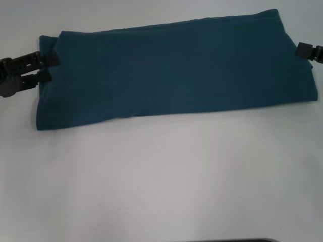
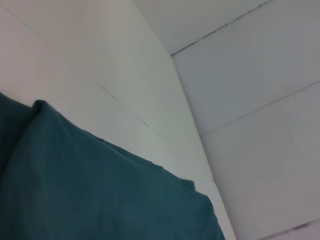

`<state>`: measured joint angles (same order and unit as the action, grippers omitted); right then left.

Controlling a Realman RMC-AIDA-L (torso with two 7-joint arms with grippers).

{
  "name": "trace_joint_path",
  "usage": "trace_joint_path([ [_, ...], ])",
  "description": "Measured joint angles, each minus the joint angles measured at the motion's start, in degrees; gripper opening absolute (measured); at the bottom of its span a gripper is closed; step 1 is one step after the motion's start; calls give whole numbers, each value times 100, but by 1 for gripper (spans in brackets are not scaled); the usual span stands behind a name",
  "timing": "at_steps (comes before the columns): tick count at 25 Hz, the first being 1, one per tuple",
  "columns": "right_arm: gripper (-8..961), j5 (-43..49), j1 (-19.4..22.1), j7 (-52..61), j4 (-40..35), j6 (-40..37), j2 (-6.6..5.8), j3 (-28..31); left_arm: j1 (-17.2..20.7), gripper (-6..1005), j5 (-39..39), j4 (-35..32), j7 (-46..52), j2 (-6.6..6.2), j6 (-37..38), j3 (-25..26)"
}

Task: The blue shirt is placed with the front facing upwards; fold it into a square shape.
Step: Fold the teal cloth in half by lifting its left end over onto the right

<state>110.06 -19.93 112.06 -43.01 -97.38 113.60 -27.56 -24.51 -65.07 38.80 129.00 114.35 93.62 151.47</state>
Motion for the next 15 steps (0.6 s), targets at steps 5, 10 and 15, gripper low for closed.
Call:
trace_joint_path([
  [5,900,4,-67,20,7,12,2,1,-80,839,1,-1,722,158,-807,-12],
  [10,900,7,-126,53,124,33,-17,14,-293,838,28,-41,1388,546,-2086,-74],
  [15,900,7,-115,59,134,39,-20,47,-497,832,83,-437,1535,532,-2728,-290],
])
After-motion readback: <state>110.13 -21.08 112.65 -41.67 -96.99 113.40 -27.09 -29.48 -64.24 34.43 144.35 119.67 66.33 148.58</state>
